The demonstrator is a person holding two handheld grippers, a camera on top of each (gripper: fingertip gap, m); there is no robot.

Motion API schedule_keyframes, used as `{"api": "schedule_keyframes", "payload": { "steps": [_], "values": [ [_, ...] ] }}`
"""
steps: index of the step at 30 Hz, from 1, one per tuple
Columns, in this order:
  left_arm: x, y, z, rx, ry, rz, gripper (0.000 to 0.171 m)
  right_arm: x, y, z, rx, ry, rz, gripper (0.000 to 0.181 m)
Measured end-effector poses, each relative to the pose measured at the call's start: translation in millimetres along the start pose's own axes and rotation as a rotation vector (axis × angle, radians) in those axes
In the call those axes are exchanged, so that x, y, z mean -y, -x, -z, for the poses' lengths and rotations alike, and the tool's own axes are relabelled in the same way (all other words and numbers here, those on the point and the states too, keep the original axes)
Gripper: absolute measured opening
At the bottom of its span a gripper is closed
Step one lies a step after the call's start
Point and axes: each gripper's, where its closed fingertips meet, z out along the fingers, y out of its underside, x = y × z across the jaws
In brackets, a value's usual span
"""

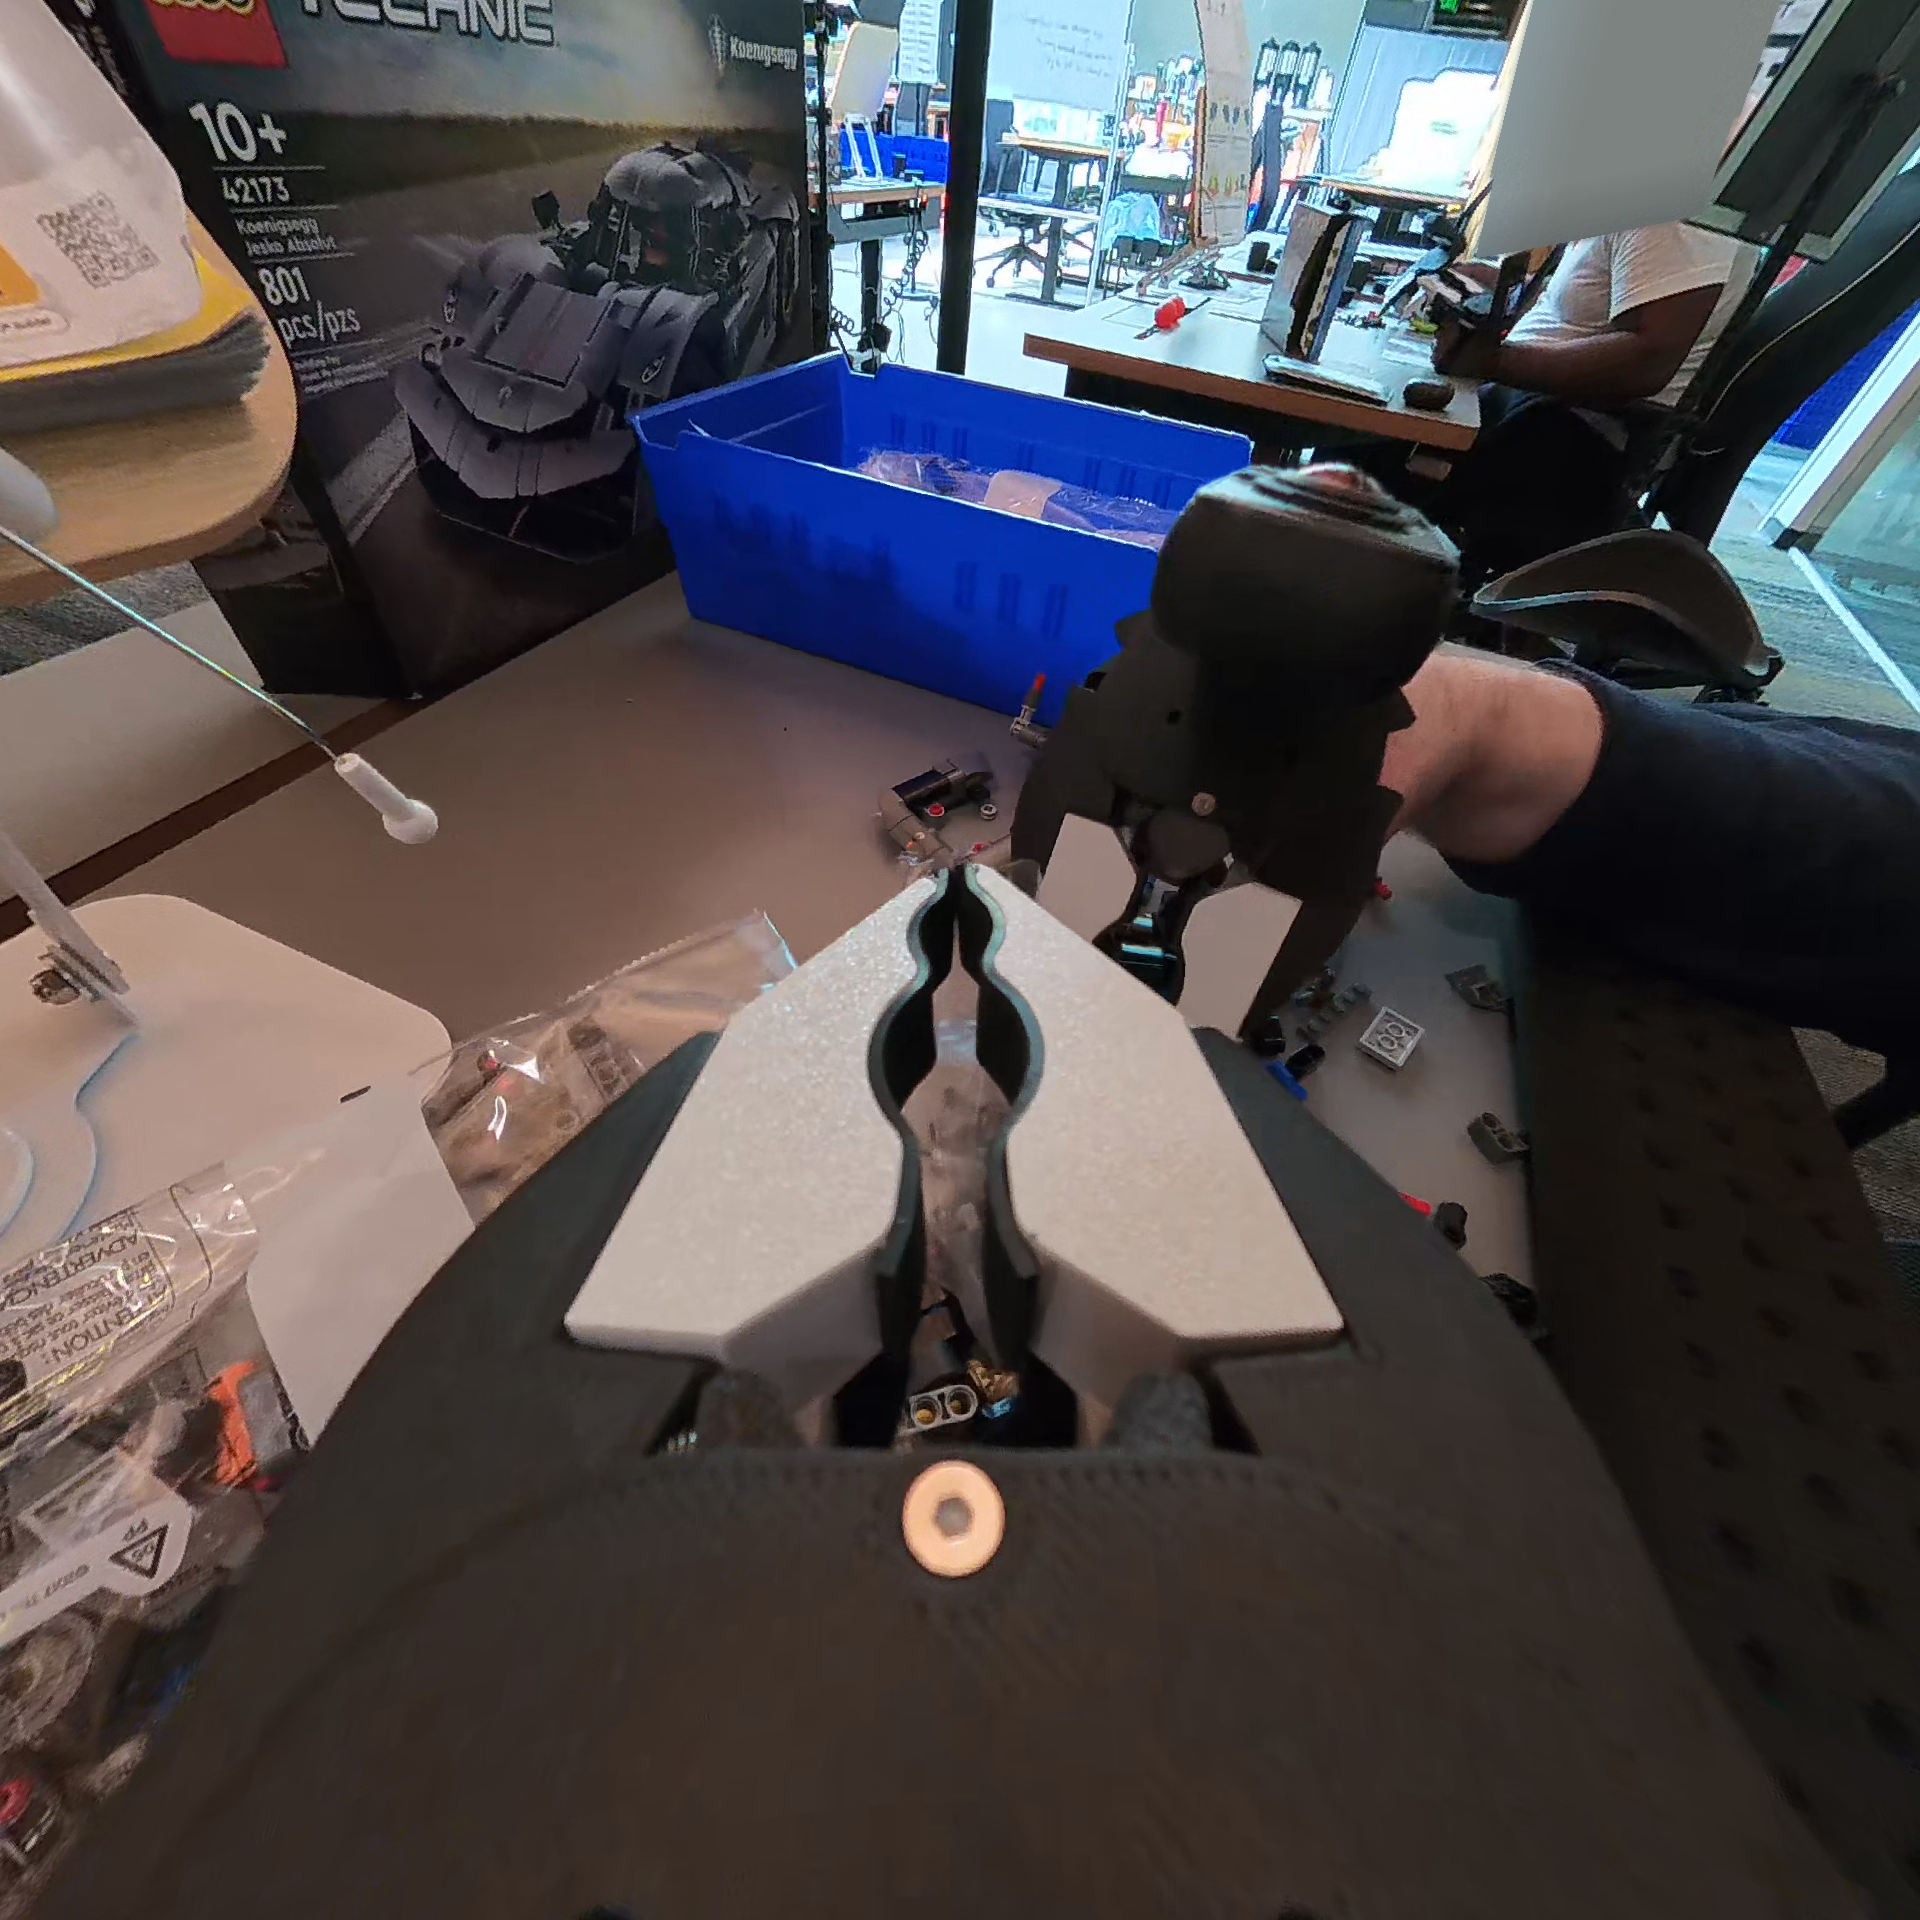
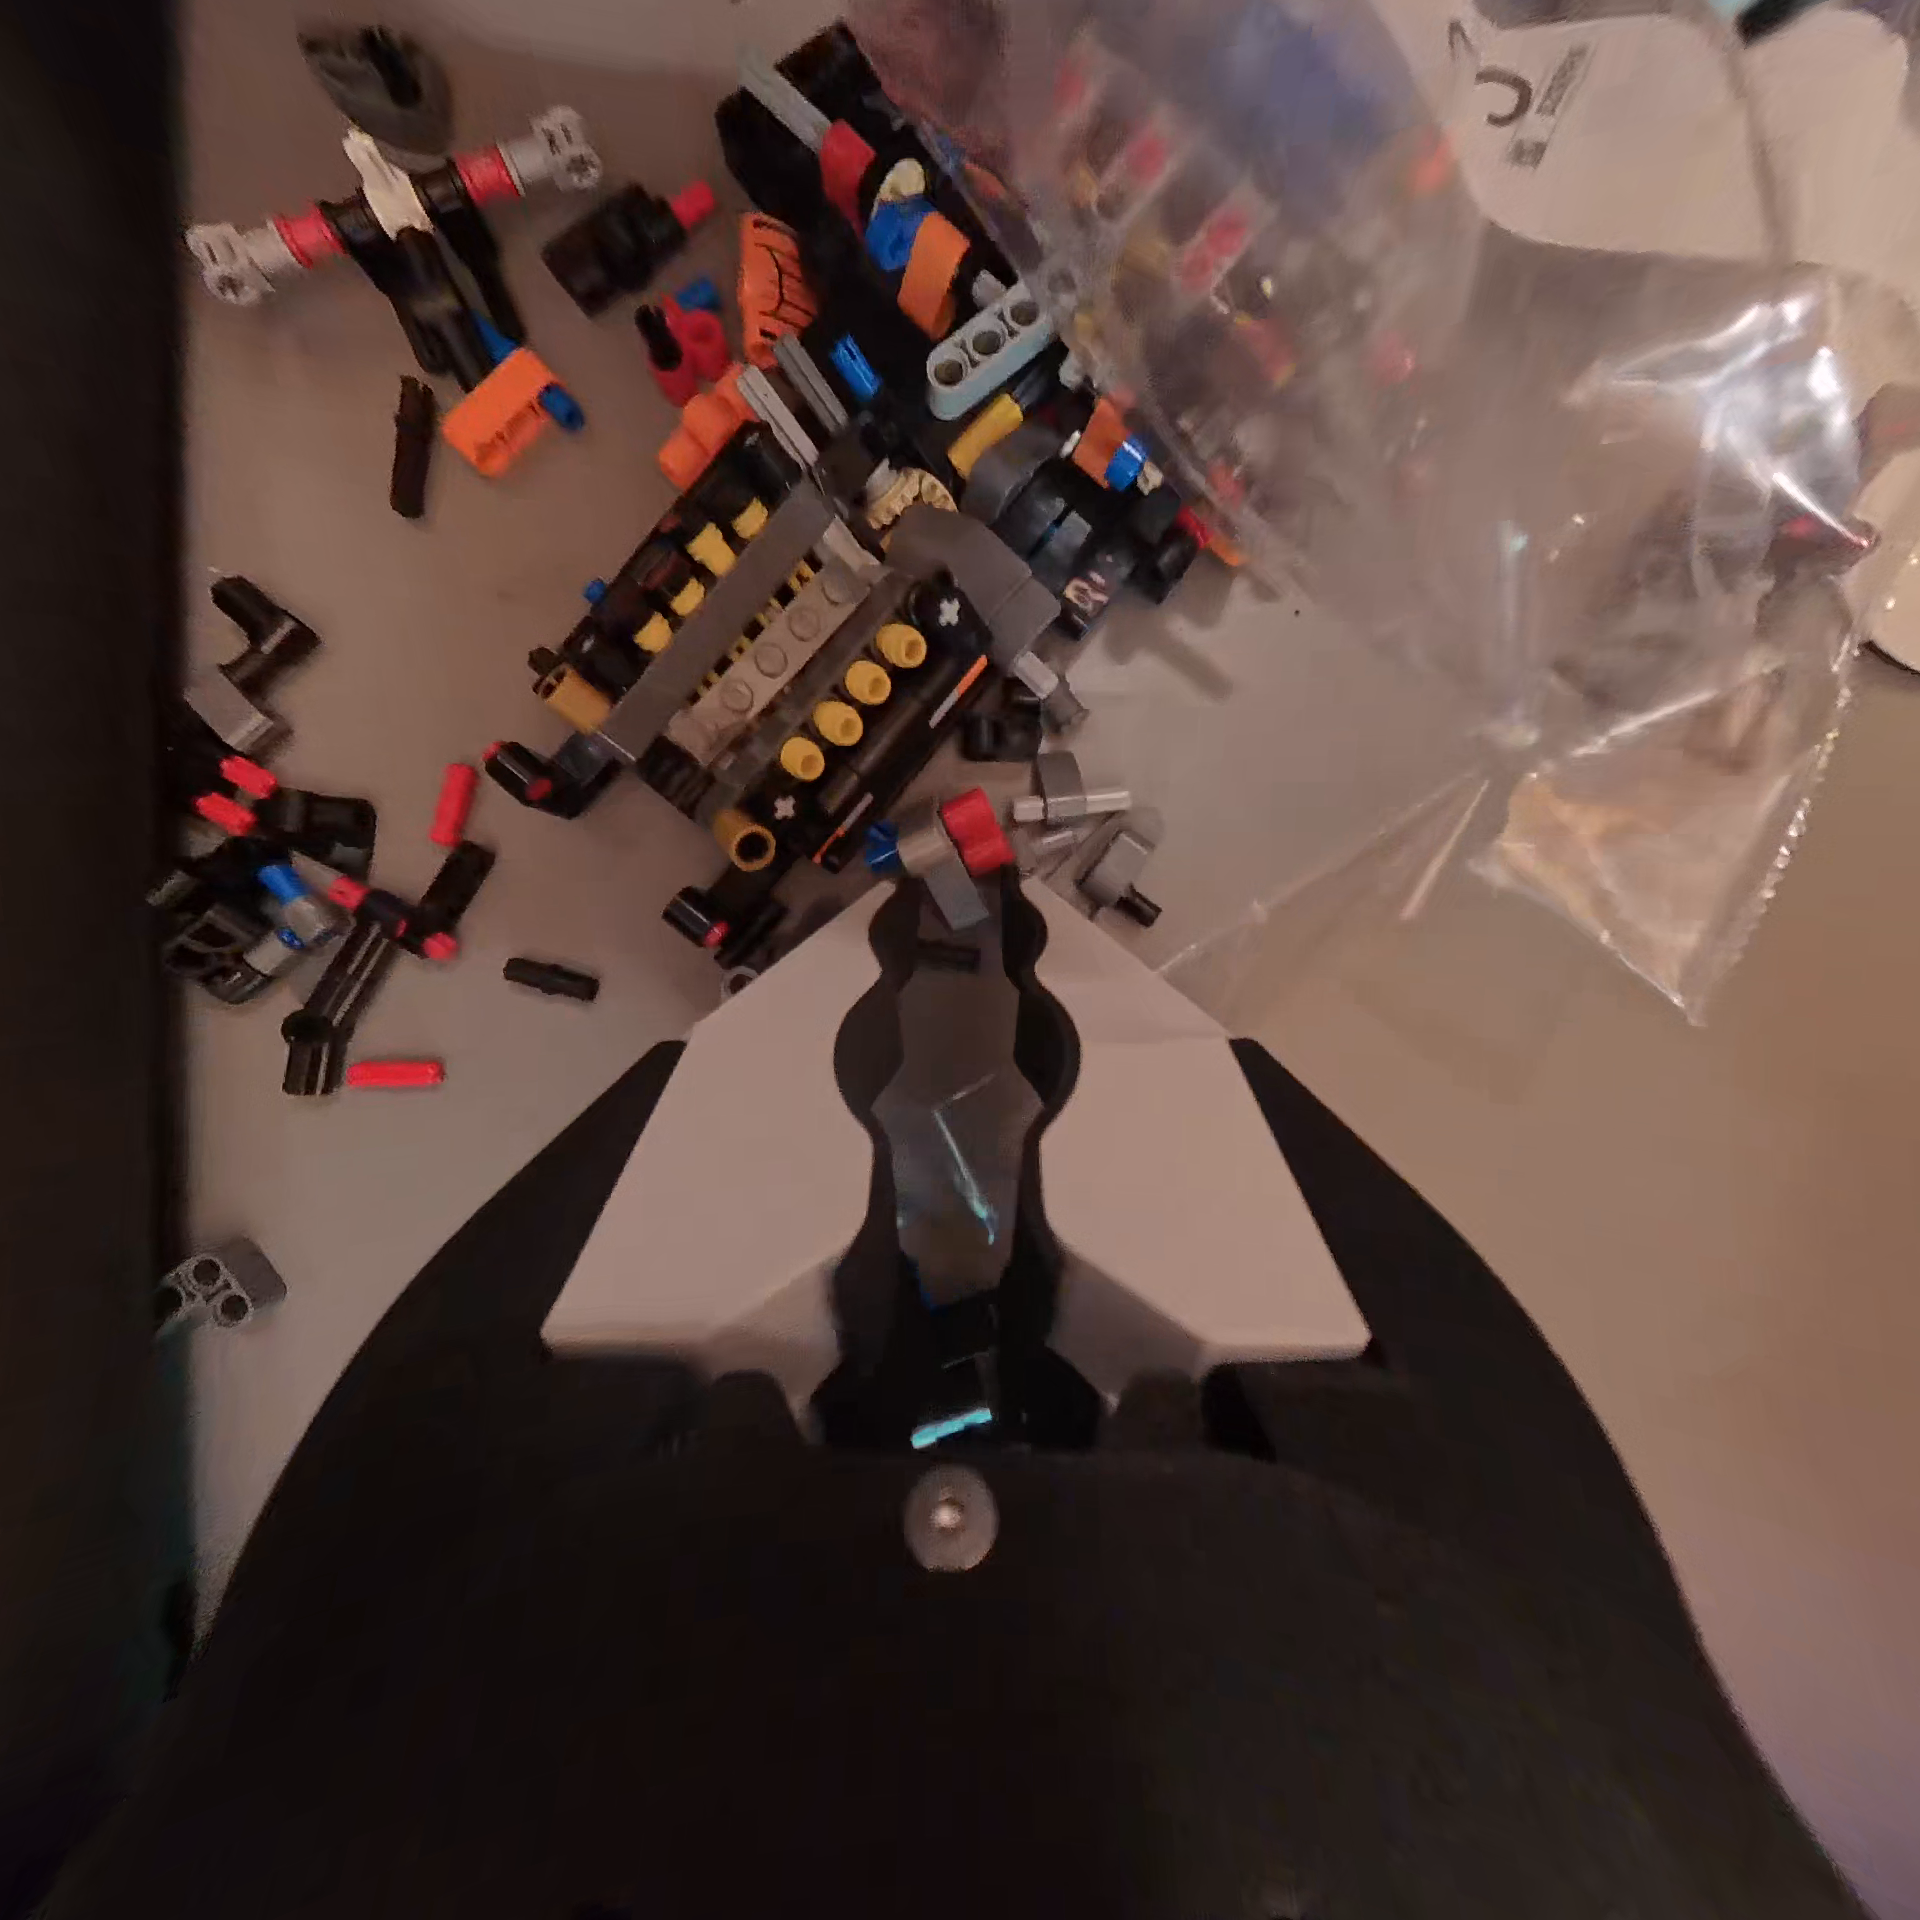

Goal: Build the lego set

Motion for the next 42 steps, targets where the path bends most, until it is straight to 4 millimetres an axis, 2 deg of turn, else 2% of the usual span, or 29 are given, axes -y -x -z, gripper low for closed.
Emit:
{"api": "schedule_keyframes", "payload": {
  "steps": [5,9,12,16,20,28,33,39,42],
  "values": [
    [-0.2,-0.7,-0.4,0.001,0.004,-0.005,0.000,1.9,-5.3,1.9,-0.010,-0.017,-0.030,0.017],
    [0.0,-1.3,-0.5,-0.001,0.004,-0.005,0.000,4.9,-19.2,7.4,-0.086,-0.038,-0.047,0.017],
    [-0.7,-1.1,-1.0,-0.001,0.007,-0.001,0.000,-5.0,-30.1,1.2,-0.138,0.022,-0.069,0.023],
    [-1.4,-1.1,-1.6,-0.002,0.010,-0.002,0.000,-2.4,-33.7,-2.6,-0.144,0.013,-0.093,0.021],
    [-2.1,-1.1,-1.7,-0.005,0.013,0.002,0.000,-1.0,-32.3,-2.4,-0.136,0.005,-0.094,0.013],
    [-6.0,-2.5,-3.6,-0.015,0.032,0.005,0.000,-2.6,-25.5,1.9,-0.098,0.004,-0.084,0.013],
    [-17.0,-7.5,-8.1,-0.054,0.086,0.024,0.000,6.9,-19.0,15.9,-0.065,-0.071,-0.078,0.013],
    [-39.6,-19.0,-17.5,-0.093,0.214,-0.020,0.000,26.5,-11.4,37.1,-0.016,-0.217,-0.069,0.013],
    [-37.8,-23.9,-17.8,-0.114,0.207,-0.023,0.008,31.8,-13.8,45.0,-0.042,-0.258,-0.056,0.013]
  ]
}}
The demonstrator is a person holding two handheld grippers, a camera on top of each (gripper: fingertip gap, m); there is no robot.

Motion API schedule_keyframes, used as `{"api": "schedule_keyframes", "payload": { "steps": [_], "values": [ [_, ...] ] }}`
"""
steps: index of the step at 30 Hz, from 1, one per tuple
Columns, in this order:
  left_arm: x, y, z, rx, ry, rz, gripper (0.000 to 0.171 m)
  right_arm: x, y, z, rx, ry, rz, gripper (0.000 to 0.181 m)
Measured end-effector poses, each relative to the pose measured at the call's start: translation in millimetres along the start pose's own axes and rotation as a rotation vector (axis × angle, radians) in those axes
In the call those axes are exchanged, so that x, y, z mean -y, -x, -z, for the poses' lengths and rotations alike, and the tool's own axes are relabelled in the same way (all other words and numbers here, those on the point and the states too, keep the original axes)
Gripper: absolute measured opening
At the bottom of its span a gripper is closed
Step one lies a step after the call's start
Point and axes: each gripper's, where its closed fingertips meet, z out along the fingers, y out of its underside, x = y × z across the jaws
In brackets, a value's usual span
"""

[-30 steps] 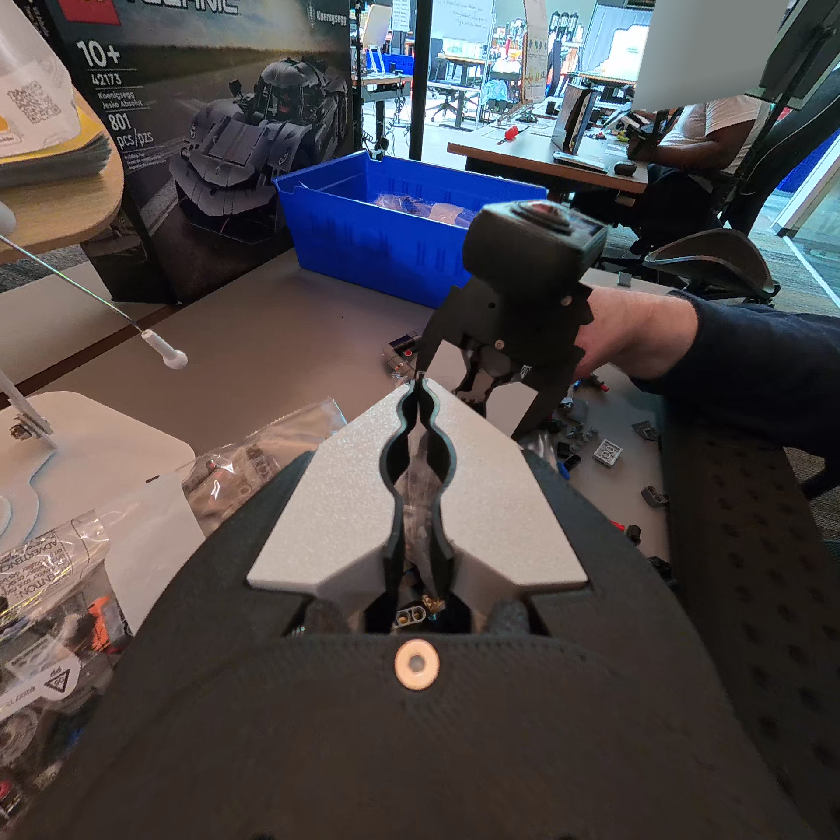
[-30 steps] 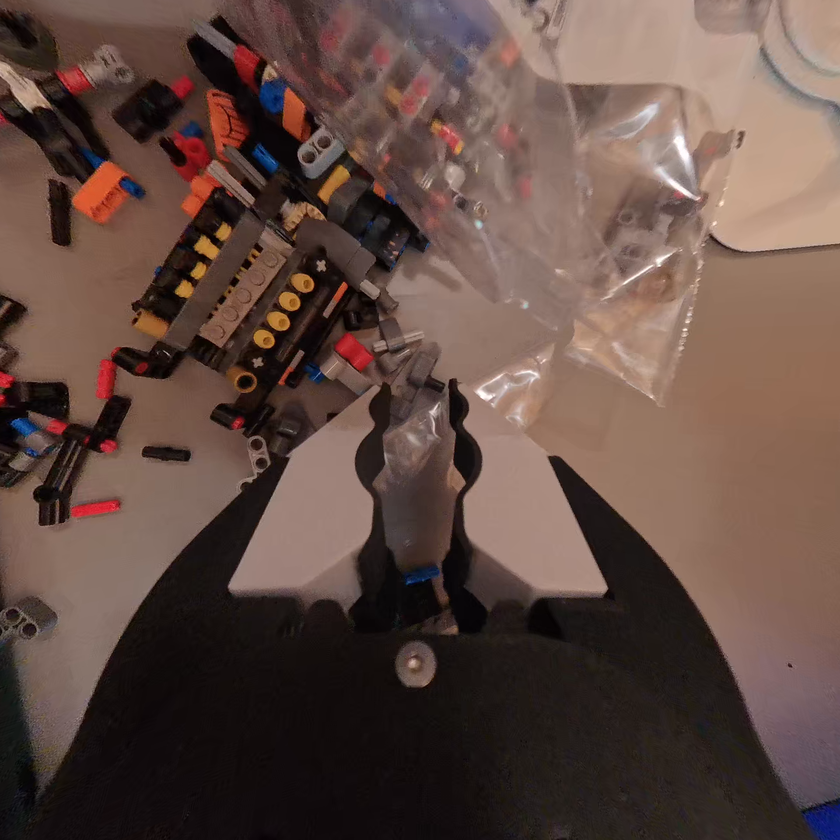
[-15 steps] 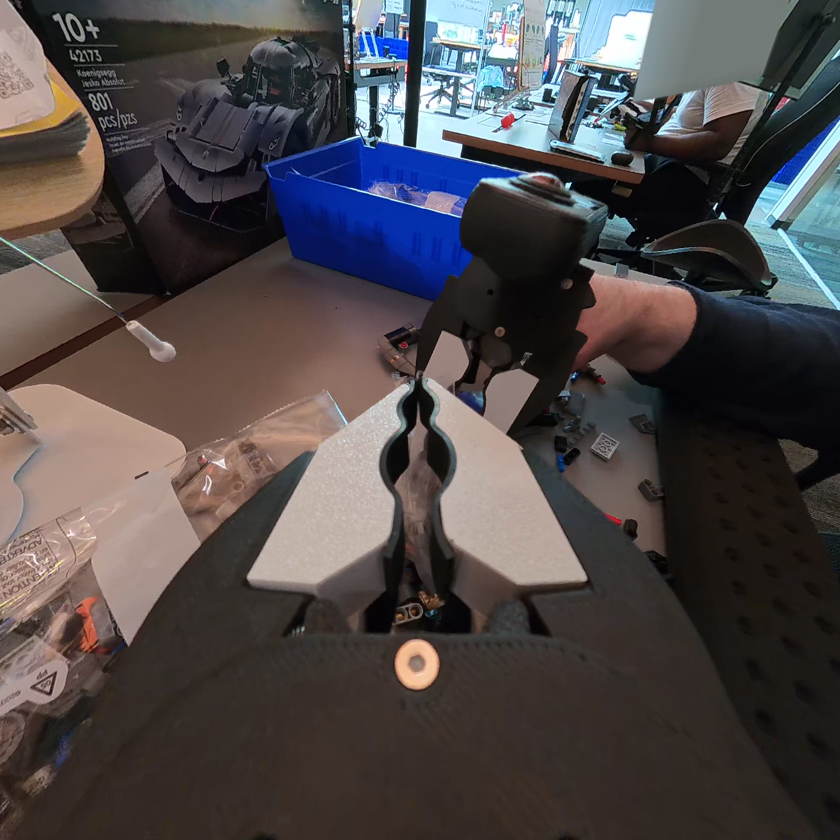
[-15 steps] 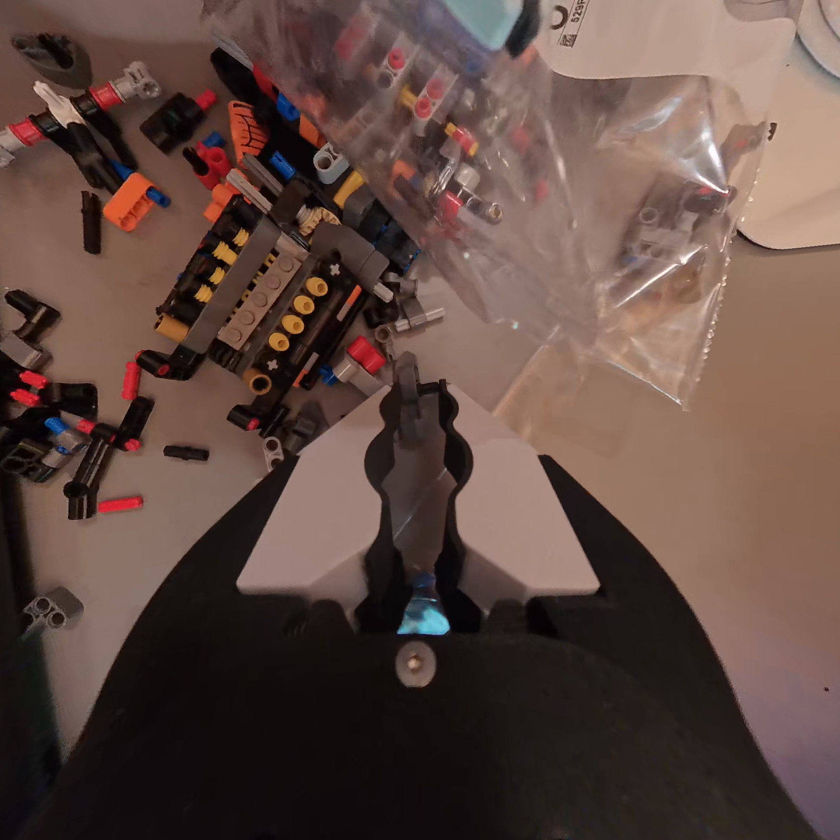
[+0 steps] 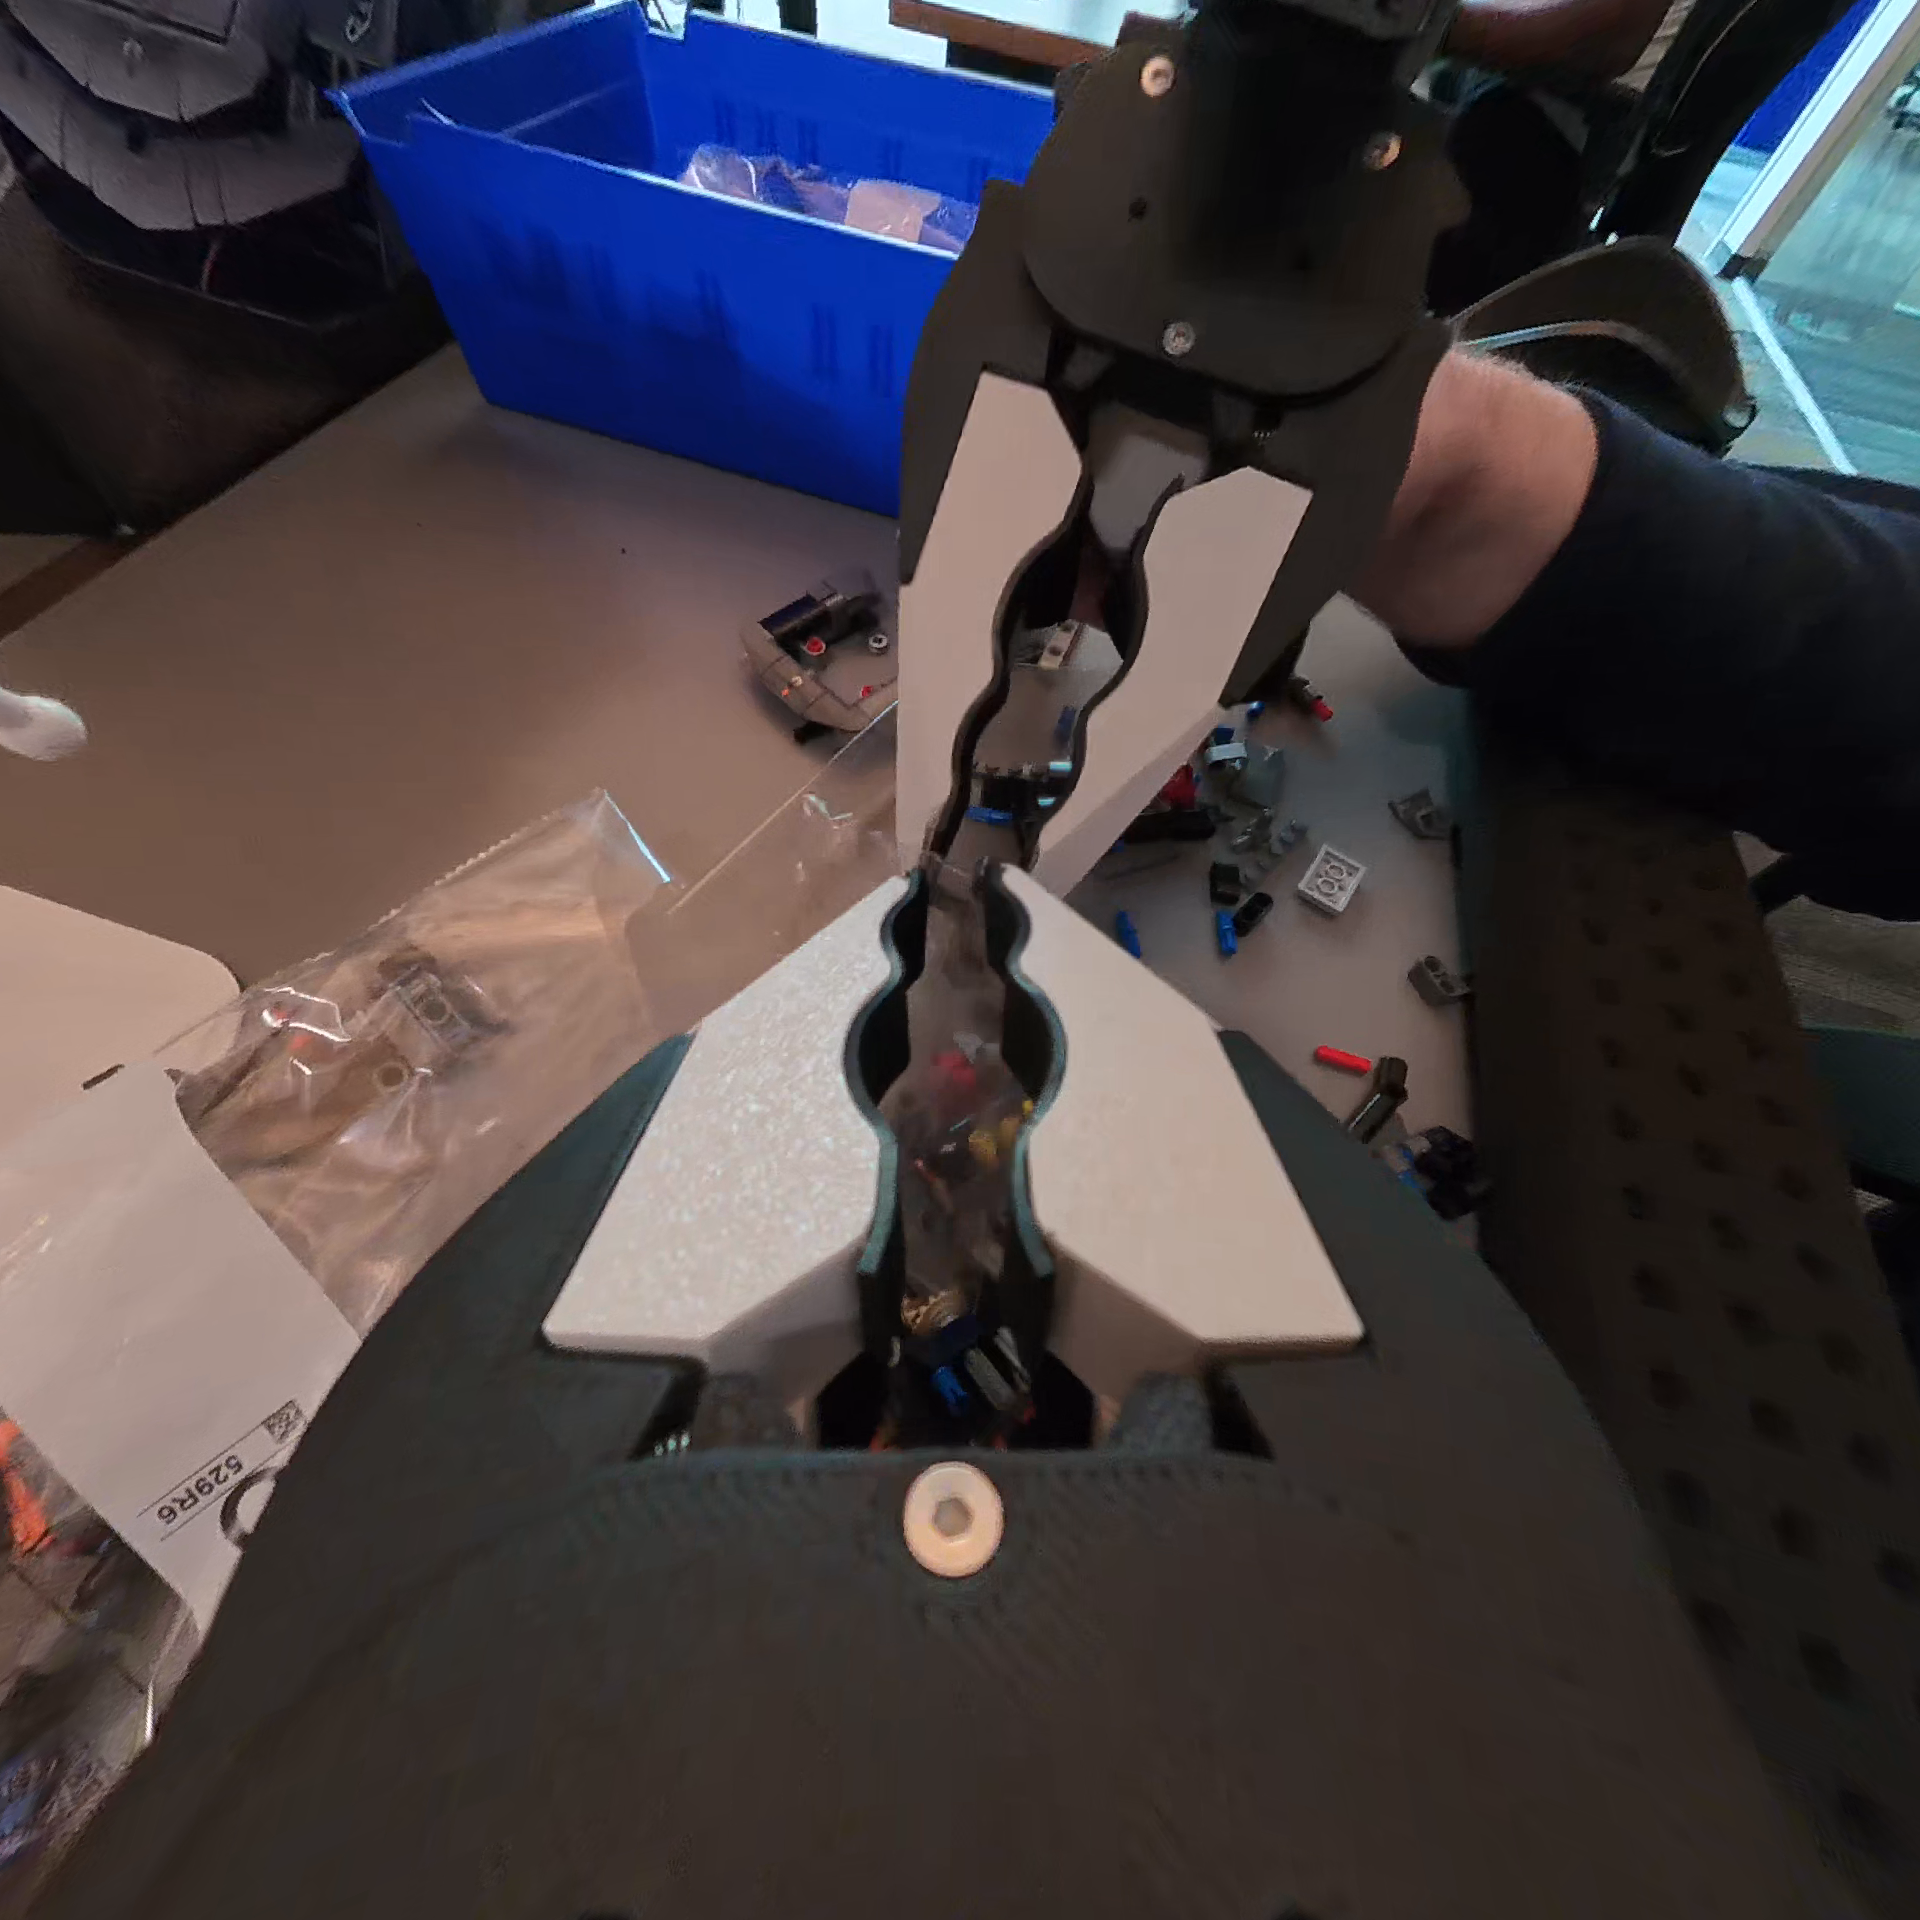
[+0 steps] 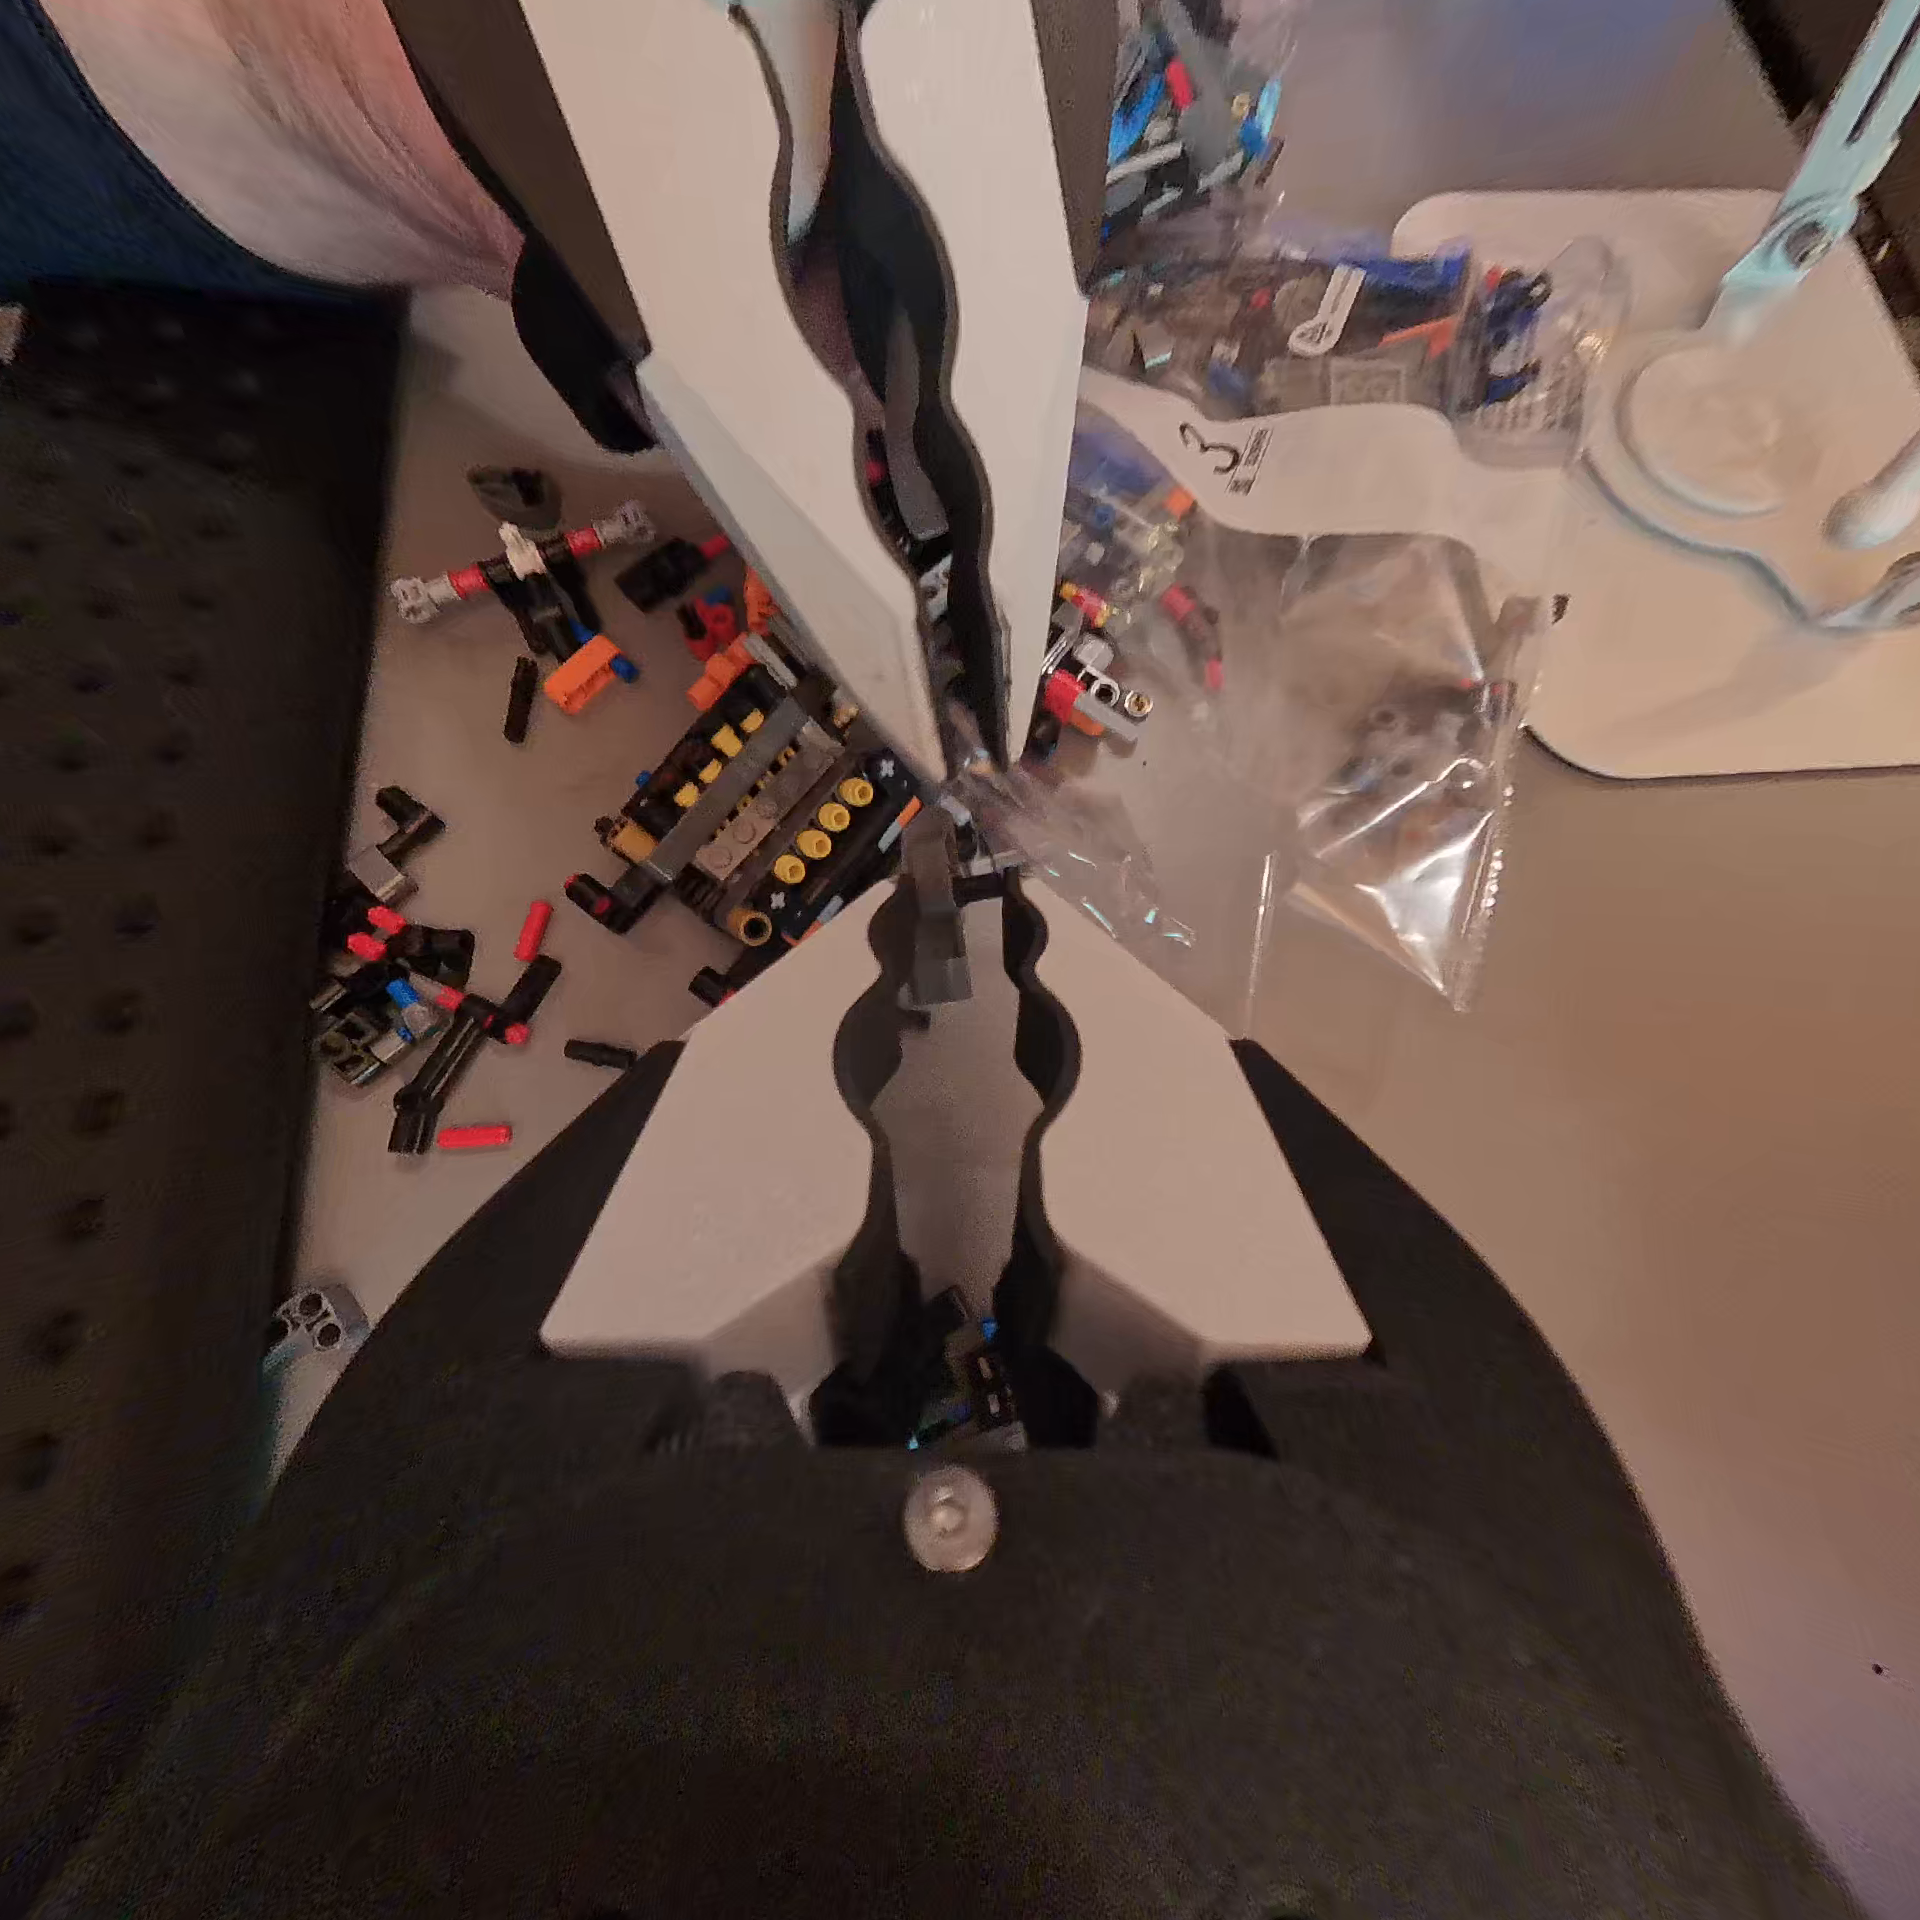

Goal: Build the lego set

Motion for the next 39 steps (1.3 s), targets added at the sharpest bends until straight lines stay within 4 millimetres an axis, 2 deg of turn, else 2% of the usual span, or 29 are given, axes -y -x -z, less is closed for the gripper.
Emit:
{"api": "schedule_keyframes", "payload": {
  "steps": [7,11,16,28,35,39],
  "values": [
    [5.1,-7.9,5.6,-0.147,-0.066,0.150,0.018,22.2,-2.5,15.9,-0.071,-0.112,0.085,0.013],
    [7.1,-14.4,5.2,-0.240,-0.091,0.224,0.011,34.9,-1.3,21.8,-0.115,-0.167,0.141,0.013],
    [8.2,-14.4,7.0,-0.236,-0.102,0.201,0.000,39.1,-0.3,26.1,-0.123,-0.190,0.154,0.013],
    [13.2,-12.9,11.0,-0.208,-0.123,0.160,0.000,47.5,4.1,38.0,-0.055,-0.287,0.105,0.010],
    [7.4,-16.6,7.1,-0.169,-0.067,0.074,0.000,44.0,5.5,33.5,0.008,-0.286,0.038,0.014],
    [5.5,-15.0,6.3,-0.145,-0.052,0.047,0.000,42.1,8.3,32.5,0.047,-0.281,0.016,0.006]
  ]
}}
